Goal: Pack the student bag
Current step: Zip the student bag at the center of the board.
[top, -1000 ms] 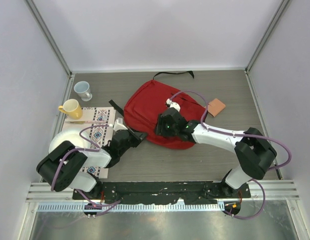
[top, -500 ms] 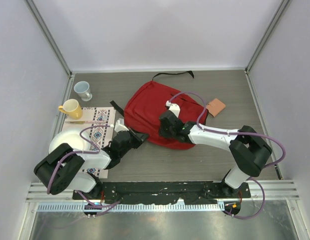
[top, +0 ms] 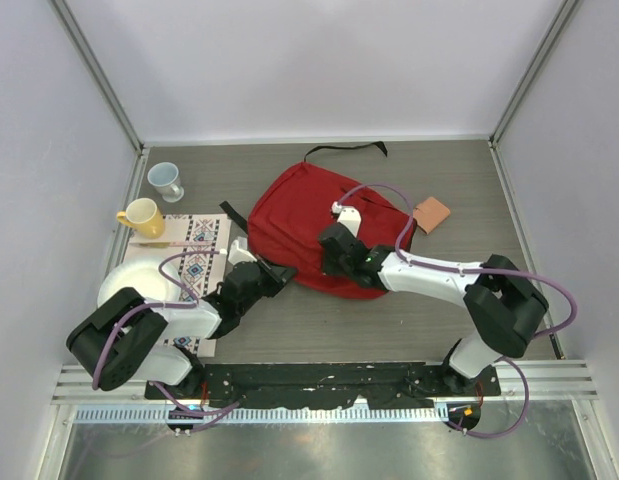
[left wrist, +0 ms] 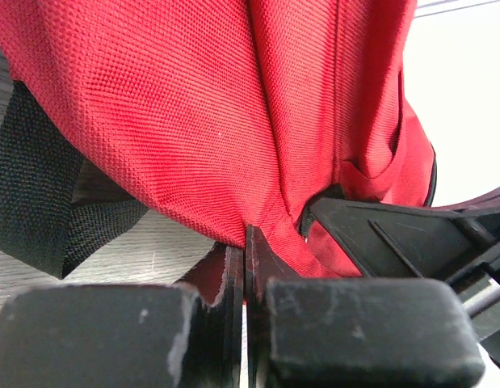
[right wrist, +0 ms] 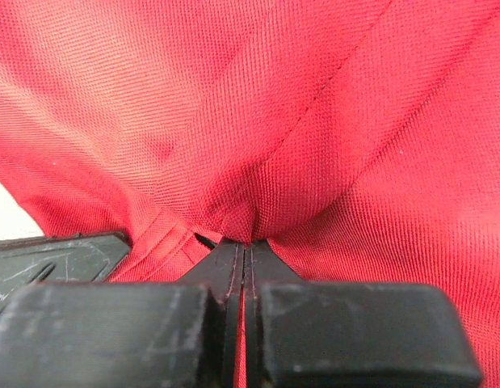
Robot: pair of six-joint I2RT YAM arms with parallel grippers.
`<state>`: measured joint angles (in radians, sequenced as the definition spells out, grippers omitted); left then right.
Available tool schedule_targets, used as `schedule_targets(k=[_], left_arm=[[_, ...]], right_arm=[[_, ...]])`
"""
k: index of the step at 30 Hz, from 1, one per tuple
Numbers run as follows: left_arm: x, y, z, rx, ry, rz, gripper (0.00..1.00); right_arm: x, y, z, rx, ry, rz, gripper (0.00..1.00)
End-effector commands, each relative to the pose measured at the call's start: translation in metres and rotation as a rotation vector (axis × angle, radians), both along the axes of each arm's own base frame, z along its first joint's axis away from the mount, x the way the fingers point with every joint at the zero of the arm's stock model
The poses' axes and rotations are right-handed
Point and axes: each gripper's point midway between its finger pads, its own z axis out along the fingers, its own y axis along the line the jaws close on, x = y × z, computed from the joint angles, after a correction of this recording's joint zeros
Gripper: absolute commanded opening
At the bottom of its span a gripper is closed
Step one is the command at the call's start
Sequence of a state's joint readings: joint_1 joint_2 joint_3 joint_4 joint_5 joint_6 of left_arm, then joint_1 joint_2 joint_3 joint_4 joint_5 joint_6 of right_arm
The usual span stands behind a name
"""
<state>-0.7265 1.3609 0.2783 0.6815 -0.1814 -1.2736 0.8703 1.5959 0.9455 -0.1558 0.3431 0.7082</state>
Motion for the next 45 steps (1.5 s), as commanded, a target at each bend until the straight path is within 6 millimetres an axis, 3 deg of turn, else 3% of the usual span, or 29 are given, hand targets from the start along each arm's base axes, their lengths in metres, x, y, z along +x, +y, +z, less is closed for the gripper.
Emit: schedule_targets(k=[1, 3, 12, 17, 22, 28, 32, 37, 43, 44, 45], left_arm=[[-0.003, -0.011, 0.014, -0.023, -0.05, -0.051, 0.0], [-0.002, -0.011, 0.01, -0.018, -0.041, -0.049, 0.04], [0.0, -0.012, 0.0, -0.047, -0.017, -0.034, 0.0], [0.001, -0.019, 0.0, -0.07, -0.019, -0.052, 0.01], [0.001, -0.026, 0.004, -0.099, -0.033, -0.083, 0.0], [-0.001, -0.028, 0.009, -0.106, -0.048, -0.099, 0.0], [-0.001, -0.027, 0.012, -0.104, -0.061, -0.1, 0.0], [-0.002, -0.023, 0.011, -0.089, -0.06, -0.091, 0.0], [0.002, -0.016, 0.009, -0.07, -0.06, -0.062, 0.0], [0.004, -0.012, 0.008, -0.067, -0.058, -0.053, 0.0], [0.006, -0.009, 0.009, -0.069, -0.061, -0.044, 0.0]], right_arm=[[0.012, -0.011, 0.041, 0.052, -0.138, -0.051, 0.01], [0.01, -0.015, 0.05, 0.069, -0.158, -0.056, 0.01], [-0.011, -0.036, 0.046, 0.095, -0.148, -0.063, 0.01], [-0.016, -0.032, 0.047, 0.123, -0.14, -0.032, 0.01], [-0.013, -0.033, 0.043, 0.105, -0.132, -0.055, 0.12], [-0.007, -0.026, 0.041, 0.108, -0.128, -0.062, 0.09], [-0.005, -0.023, 0.038, 0.105, -0.119, -0.064, 0.01], [-0.007, -0.025, 0.052, 0.138, -0.156, -0.051, 0.01], [-0.029, -0.033, 0.061, 0.172, -0.177, 0.042, 0.01], [-0.032, -0.036, 0.07, 0.196, -0.195, 0.045, 0.01], [-0.038, -0.041, 0.065, 0.196, -0.191, 0.052, 0.01]])
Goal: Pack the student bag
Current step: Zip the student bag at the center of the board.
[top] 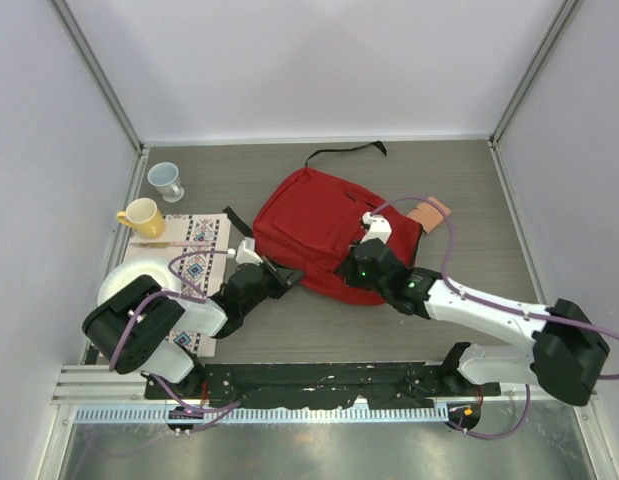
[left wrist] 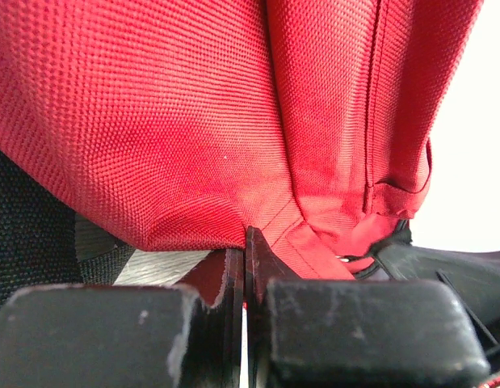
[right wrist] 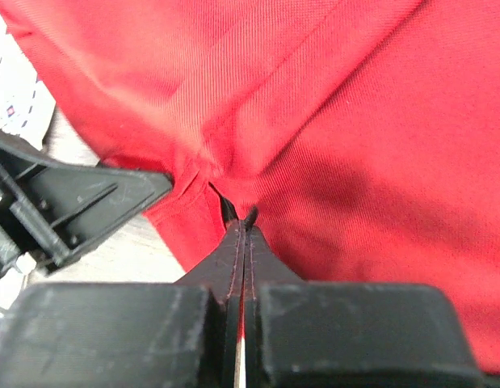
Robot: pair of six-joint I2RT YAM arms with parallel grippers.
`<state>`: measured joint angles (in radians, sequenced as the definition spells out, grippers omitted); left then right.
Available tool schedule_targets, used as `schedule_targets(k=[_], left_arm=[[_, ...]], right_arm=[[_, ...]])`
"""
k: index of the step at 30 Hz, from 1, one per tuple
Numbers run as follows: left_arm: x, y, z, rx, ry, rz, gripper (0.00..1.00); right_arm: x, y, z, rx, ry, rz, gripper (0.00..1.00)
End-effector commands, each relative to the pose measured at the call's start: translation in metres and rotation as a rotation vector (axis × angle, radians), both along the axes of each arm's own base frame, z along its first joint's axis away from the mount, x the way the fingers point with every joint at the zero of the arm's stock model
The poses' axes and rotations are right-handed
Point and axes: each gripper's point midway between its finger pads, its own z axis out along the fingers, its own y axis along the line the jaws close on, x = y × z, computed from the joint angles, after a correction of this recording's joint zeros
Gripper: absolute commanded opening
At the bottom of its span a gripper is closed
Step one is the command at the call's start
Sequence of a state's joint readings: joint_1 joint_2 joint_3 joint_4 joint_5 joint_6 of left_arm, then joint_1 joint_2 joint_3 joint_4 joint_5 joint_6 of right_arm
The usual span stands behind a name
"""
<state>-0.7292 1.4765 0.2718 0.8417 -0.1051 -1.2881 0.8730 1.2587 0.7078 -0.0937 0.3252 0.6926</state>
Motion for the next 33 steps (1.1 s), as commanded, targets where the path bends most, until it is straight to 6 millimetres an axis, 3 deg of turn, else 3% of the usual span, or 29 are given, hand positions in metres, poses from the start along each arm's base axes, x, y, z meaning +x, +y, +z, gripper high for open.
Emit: schedule_targets(k=[1, 2, 9, 18, 20, 22, 23, 24, 25, 28, 31, 33], left_arm=[[0.01, 0.011, 0.014, -0.015, -0.056, 0.031, 0.0], [0.014, 0.016, 0.013, -0.015, -0.053, 0.043, 0.0], [0.028, 0.037, 0.022, -0.009, -0.074, 0.065, 0.0], [0.027, 0.035, 0.029, 0.025, -0.104, 0.029, 0.0], [0.022, 0.033, 0.028, 0.018, -0.1, 0.004, 0.0], [0.02, 0.032, 0.027, 0.021, -0.099, -0.009, 0.02], [0.019, 0.031, 0.024, 0.03, -0.095, -0.02, 0.06], [0.018, 0.03, 0.021, 0.038, -0.089, -0.034, 0.13], [0.016, 0.029, 0.014, 0.046, -0.066, -0.042, 0.33], [0.007, 0.024, 0.005, 0.017, -0.043, -0.08, 0.65], [-0.002, 0.023, 0.007, -0.036, -0.039, -0.097, 0.74], [-0.007, 0.02, 0.014, -0.065, -0.048, -0.116, 0.76]], right_arm=[[-0.007, -0.008, 0.029, 0.084, -0.096, 0.033, 0.01], [-0.013, -0.009, 0.037, 0.106, -0.111, 0.053, 0.01], [-0.03, -0.018, 0.033, 0.13, -0.124, 0.103, 0.01], [-0.015, -0.013, 0.03, 0.136, -0.102, 0.029, 0.01], [-0.009, -0.006, 0.041, 0.164, -0.125, 0.027, 0.01], [-0.008, -0.004, 0.04, 0.159, -0.113, 0.027, 0.1], [-0.005, -0.001, 0.042, 0.159, -0.107, 0.016, 0.28], [-0.008, -0.007, 0.031, 0.115, -0.067, 0.003, 0.33], [-0.007, -0.01, 0.027, 0.096, -0.05, -0.022, 0.34], [-0.014, -0.016, 0.01, 0.039, 0.011, -0.015, 0.34], [-0.032, -0.021, -0.009, 0.052, 0.075, 0.007, 0.34], [-0.048, -0.026, -0.026, 0.06, 0.136, 0.016, 0.29]])
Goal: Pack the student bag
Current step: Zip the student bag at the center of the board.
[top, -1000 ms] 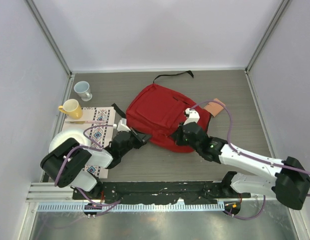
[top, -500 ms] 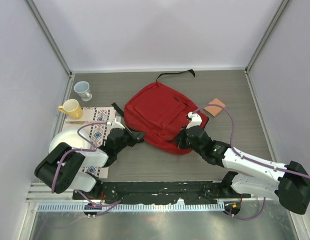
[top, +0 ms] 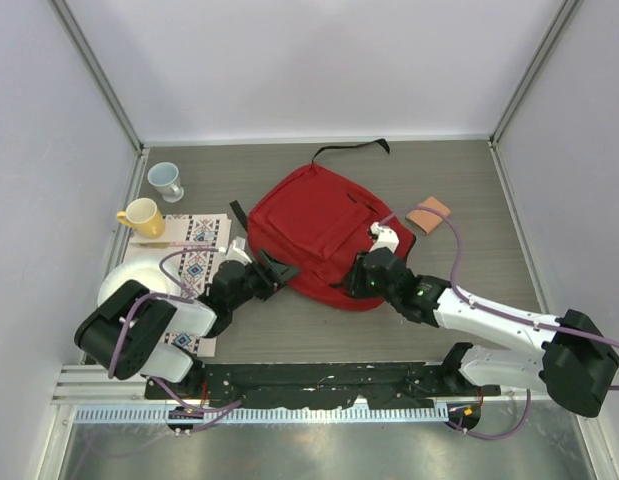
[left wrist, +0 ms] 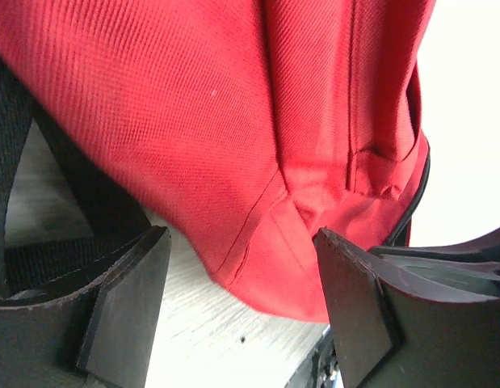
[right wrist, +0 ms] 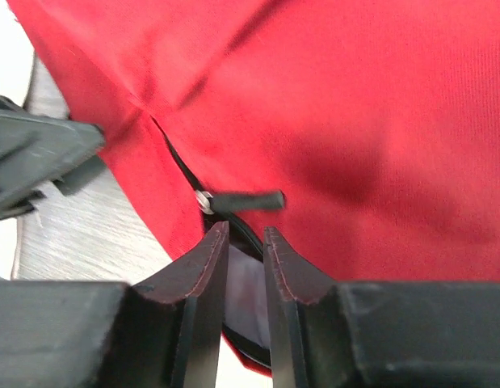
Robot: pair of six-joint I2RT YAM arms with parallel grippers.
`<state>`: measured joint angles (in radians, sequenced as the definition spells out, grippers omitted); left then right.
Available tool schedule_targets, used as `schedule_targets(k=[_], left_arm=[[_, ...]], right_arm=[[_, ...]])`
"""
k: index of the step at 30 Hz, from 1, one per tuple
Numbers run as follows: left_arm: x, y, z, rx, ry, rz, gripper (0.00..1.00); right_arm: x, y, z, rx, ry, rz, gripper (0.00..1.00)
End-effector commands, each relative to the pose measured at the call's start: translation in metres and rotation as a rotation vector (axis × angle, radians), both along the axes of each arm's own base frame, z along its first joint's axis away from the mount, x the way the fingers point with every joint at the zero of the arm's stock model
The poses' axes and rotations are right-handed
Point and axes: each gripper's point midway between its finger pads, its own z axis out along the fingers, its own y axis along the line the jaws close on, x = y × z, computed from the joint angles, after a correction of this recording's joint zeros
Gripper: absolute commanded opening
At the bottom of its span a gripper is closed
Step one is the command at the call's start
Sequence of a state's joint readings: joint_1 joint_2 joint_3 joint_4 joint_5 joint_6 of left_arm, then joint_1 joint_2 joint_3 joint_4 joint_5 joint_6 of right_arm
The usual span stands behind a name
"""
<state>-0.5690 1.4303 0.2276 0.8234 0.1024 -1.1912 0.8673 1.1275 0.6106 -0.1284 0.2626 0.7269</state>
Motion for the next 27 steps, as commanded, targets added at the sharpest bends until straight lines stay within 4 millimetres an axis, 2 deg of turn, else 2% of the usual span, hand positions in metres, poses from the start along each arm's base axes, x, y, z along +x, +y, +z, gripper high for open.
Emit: schedule_targets(k=[1, 2, 4, 5, 7, 8, 10, 11, 13, 14, 18, 21, 27], left_arm=[[-0.009, -0.008, 0.022, -0.095, -0.053, -0.051, 0.78], [-0.012, -0.01, 0.032, -0.115, -0.069, -0.06, 0.79], [-0.016, -0.013, 0.042, -0.128, -0.082, -0.075, 0.8], [-0.019, -0.012, 0.037, -0.105, -0.056, -0.075, 0.8], [-0.018, -0.013, 0.056, -0.116, -0.094, -0.073, 0.81], [-0.02, -0.011, 0.052, -0.085, -0.074, -0.071, 0.81], [-0.017, -0.011, 0.071, -0.082, -0.104, -0.055, 0.84], [-0.018, -0.009, 0.069, -0.056, -0.085, -0.053, 0.85], [-0.016, -0.011, 0.075, -0.038, -0.098, -0.054, 0.87], [-0.015, -0.011, 0.073, -0.03, -0.09, -0.056, 0.87], [-0.014, -0.024, 0.073, -0.06, -0.049, -0.083, 0.87], [-0.015, -0.032, 0.066, -0.032, -0.006, -0.102, 0.89], [-0.015, -0.037, 0.033, -0.022, 0.097, -0.08, 0.89]], right_arm=[[-0.027, -0.013, -0.028, 0.009, 0.115, -0.003, 0.23], [-0.035, -0.019, -0.04, -0.005, 0.144, 0.002, 0.2], [-0.047, -0.019, -0.046, 0.017, 0.167, 0.029, 0.16], [-0.056, -0.023, -0.056, 0.008, 0.186, 0.043, 0.15], [-0.064, -0.022, -0.056, 0.029, 0.186, 0.072, 0.15], [-0.069, -0.024, -0.061, 0.019, 0.192, 0.084, 0.15], [-0.071, -0.031, -0.068, -0.016, 0.203, 0.075, 0.15], [-0.073, -0.032, -0.073, -0.031, 0.214, 0.079, 0.15], [-0.072, -0.034, -0.079, -0.054, 0.218, 0.068, 0.15], [-0.072, -0.035, -0.084, -0.069, 0.227, 0.06, 0.16], [-0.065, -0.03, -0.088, -0.032, 0.223, 0.015, 0.17], [-0.061, -0.033, -0.09, -0.04, 0.213, -0.012, 0.17], [-0.06, -0.035, -0.086, -0.03, 0.191, -0.023, 0.18]])
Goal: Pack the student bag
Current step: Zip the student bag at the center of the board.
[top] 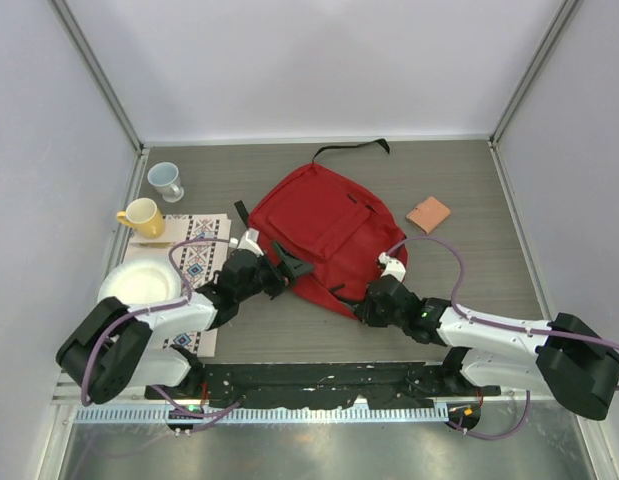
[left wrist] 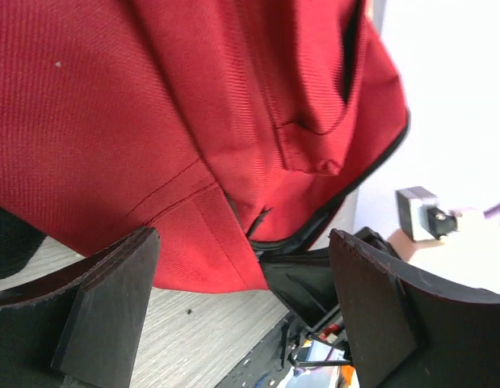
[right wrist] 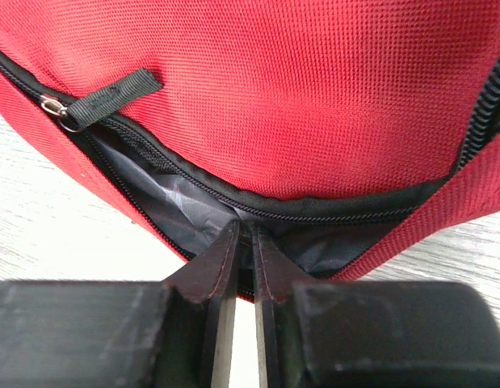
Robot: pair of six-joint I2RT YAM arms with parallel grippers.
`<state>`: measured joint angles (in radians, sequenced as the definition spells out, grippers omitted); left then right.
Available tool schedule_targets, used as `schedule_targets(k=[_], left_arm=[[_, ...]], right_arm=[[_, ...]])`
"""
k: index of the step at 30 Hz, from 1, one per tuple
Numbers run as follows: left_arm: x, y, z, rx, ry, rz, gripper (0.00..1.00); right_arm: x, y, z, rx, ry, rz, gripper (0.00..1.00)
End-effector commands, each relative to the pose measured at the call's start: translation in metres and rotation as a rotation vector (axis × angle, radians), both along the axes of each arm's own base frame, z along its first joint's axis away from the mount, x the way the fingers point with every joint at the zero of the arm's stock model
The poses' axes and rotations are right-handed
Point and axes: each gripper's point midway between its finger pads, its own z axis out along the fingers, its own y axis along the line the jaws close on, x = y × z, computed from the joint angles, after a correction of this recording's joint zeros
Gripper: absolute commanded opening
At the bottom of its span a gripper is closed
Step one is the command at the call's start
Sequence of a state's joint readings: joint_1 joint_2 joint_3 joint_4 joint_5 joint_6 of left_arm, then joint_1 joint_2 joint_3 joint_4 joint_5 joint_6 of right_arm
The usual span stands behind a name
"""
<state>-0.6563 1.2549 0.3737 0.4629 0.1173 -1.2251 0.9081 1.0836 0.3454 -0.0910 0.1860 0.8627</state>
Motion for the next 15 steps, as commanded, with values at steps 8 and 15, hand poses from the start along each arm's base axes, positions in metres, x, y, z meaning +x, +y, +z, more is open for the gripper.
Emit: schedule_targets(k=[8, 15], left_arm=[[0.019, -0.014, -0.035, 0.046, 0.078, 0.045, 0.9], [0.023, -0.021, -0.077, 0.097, 0.127, 0.031, 0.82]], right_arm=[[0.0, 0.0, -0.003, 0.006, -0.019, -0.014, 0.18], [-0.001, 0.004, 0.001, 0.017, -0.039, 0.007, 0.18]])
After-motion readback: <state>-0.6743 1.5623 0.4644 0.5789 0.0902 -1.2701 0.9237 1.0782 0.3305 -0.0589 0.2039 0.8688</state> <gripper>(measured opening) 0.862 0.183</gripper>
